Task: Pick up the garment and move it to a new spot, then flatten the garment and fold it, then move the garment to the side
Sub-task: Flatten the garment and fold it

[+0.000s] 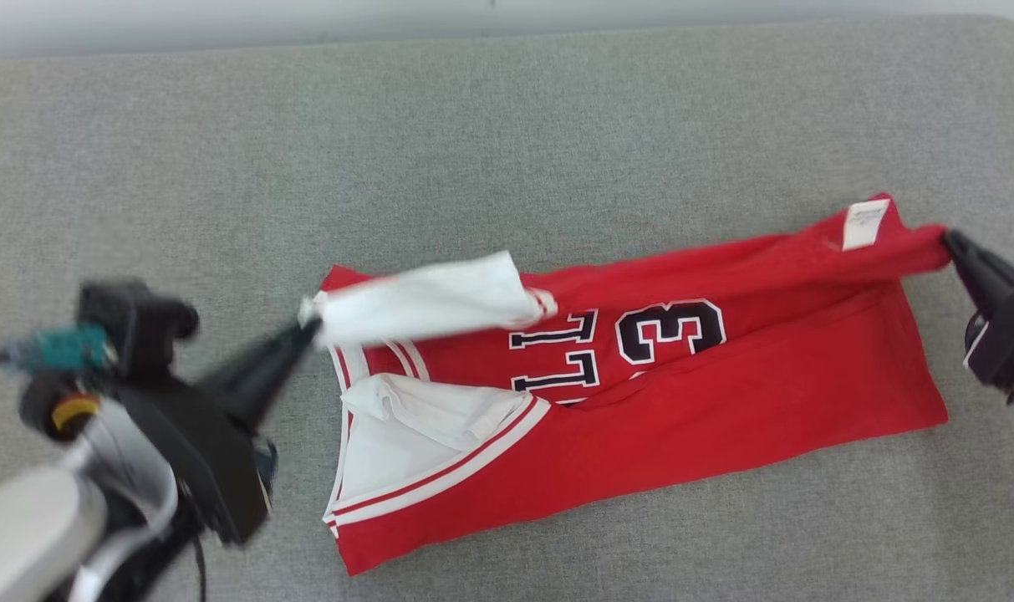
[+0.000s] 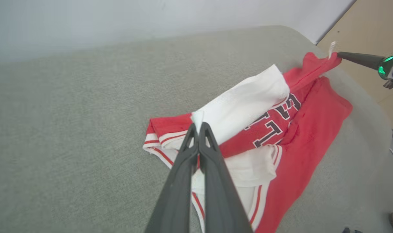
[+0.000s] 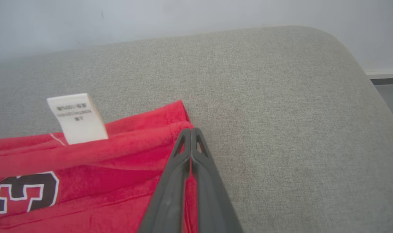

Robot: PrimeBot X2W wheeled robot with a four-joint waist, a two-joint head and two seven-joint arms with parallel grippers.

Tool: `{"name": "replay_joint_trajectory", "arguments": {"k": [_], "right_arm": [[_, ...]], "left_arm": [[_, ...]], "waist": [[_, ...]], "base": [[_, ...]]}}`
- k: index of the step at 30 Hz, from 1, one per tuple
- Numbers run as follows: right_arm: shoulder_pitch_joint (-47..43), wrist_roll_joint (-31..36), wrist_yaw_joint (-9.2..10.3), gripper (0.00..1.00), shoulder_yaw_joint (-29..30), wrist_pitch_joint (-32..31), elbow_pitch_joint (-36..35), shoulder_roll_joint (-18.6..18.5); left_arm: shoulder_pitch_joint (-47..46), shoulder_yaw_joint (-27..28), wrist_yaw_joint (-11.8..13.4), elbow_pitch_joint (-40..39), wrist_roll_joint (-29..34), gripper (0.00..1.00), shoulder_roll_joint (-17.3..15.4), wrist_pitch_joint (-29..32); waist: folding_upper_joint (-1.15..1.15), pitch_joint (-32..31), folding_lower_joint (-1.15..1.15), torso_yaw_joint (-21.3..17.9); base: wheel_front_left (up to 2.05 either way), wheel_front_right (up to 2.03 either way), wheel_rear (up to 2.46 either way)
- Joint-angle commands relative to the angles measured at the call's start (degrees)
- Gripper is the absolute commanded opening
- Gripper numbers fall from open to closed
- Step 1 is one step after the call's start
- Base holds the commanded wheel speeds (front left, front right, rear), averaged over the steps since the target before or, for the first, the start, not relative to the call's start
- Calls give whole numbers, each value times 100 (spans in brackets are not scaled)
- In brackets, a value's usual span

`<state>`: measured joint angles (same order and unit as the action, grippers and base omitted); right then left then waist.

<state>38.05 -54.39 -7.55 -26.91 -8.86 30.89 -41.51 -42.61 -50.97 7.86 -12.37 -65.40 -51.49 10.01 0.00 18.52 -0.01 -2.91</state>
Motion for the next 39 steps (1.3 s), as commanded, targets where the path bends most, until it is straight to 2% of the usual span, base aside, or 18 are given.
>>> {"name": "replay_joint_trajectory", "arguments": {"k": [1,5,12,18,19,20,21,25,31,34,39], "right_arm": [[-207,26,14,0,57,-64,-62,-27],[-540,65,14,0,209,-188,-173,59],[-930,314,14,0,435,-417,-95,277],[-1070,471,14,0,604,-567,-29,467],[-1077,504,14,87,657,-489,-60,487],[-1070,545,14,100,737,-388,-76,508],[-1108,677,14,100,812,-263,-133,573],[-1133,967,14,100,953,67,-304,619],[-1338,1478,14,100,1234,914,-608,990],[-1457,1707,14,100,1252,1193,-664,1174],[-1781,1860,14,100,1268,1510,-601,1429]], "left_arm": [[271,-42,99,-129,-90,0,-31,-93],[670,-142,260,-275,-179,0,-17,-247],[1124,-344,249,-155,-356,0,174,-384],[1283,-471,229,230,-273,0,367,-535],[1316,-481,244,307,-304,36,436,-568],[1339,-473,277,394,-323,100,483,-614],[1377,-444,342,504,-289,100,591,-758],[1483,-405,469,627,-246,100,679,-956],[1731,-158,1031,757,94,100,907,-1875],[1938,-76,1197,792,96,100,1094,-2199],[2356,256,1504,828,478,100,1420,-2498]], "waist": [[0,-32,1,10],[0,-62,1,29],[0,-74,1,56],[0,-120,1,72],[0,-142,1,75],[0,-173,1,74],[0,-238,1,64],[0,-366,1,44],[0,-702,1,6],[0,-876,1,19],[0,-1113,1,103]], "base": [[0,0,0],[0,0,0],[0,0,0],[0,0,0],[0,0,0],[0,0,0],[0,0,0],[0,0,0],[0,0,0],[0,0,0],[0,0,0]]}}
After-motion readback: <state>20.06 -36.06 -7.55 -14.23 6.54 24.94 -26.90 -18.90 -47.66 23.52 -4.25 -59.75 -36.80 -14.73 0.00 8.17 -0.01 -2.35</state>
